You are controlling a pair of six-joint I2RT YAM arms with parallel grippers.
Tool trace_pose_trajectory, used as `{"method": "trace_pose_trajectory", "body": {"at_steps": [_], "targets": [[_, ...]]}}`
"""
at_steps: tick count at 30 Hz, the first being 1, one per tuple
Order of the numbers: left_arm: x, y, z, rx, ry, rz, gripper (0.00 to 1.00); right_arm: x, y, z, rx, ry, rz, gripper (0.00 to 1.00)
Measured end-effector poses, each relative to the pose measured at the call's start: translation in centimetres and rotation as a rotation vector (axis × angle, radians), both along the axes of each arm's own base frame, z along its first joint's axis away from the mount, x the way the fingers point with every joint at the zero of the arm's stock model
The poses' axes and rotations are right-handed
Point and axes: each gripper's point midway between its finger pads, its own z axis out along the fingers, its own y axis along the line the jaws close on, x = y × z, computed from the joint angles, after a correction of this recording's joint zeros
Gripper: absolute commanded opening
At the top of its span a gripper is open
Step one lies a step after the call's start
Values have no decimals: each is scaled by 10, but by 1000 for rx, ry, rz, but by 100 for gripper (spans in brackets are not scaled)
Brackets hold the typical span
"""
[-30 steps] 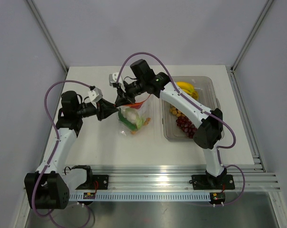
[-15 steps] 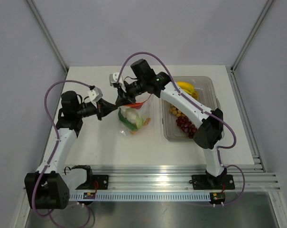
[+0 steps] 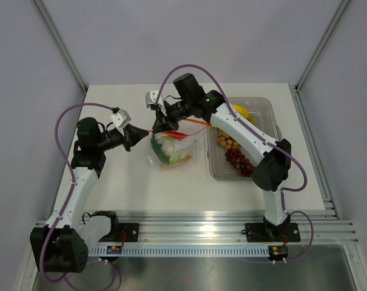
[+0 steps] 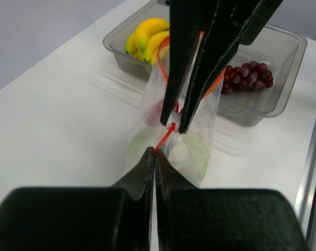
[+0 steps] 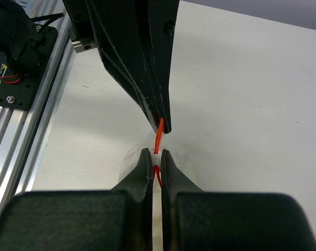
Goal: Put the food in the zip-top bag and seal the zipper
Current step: Zip the zipper food storage bag at the center of the board.
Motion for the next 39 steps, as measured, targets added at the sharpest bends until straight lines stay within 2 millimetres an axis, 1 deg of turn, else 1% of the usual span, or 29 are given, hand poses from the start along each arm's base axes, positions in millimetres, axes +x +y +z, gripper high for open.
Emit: {"method": "trace_pose_trajectory", "body": {"at_steps": [4, 6, 10, 13, 16, 17, 19, 20, 22, 23, 27, 33, 39], "targets": [[8, 4, 3, -5, -5, 49, 0, 7, -11, -1, -13, -6, -32, 0], [16, 11, 4, 0, -9, 105, 0, 8, -17, -4, -28, 4, -48, 0], [25, 20, 5, -1, -12, 170, 0, 11, -33, -10, -62, 19, -86, 0], [27, 21, 6, -2, -13, 186, 0, 10, -40, -11, -73, 22, -101, 0], [25, 20, 6, -4, -13, 173, 0, 8, -42, -10, -75, 22, -105, 0], [24, 19, 6, -5, -13, 163, 2, 8, -42, -10, -75, 23, -106, 0], [19, 15, 7, -6, -19, 127, 24, 8, -42, -10, -76, 25, -107, 0], [17, 12, 7, -6, -22, 105, 43, 8, -42, -10, -75, 26, -107, 0], [11, 8, 7, -8, -23, 63, 54, 8, -42, -10, -75, 27, -108, 0], [8, 6, 7, -10, -20, 46, 64, 8, -42, -10, -75, 29, -109, 0], [-4, -6, 7, -22, -11, -36, 68, 7, -42, -10, -75, 37, -111, 0], [-16, -23, 6, -50, 14, -142, 65, 6, -41, -7, -67, 46, -110, 0], [-20, -45, -5, -58, 72, -225, 63, 6, -41, -5, -64, 49, -112, 0]]}}
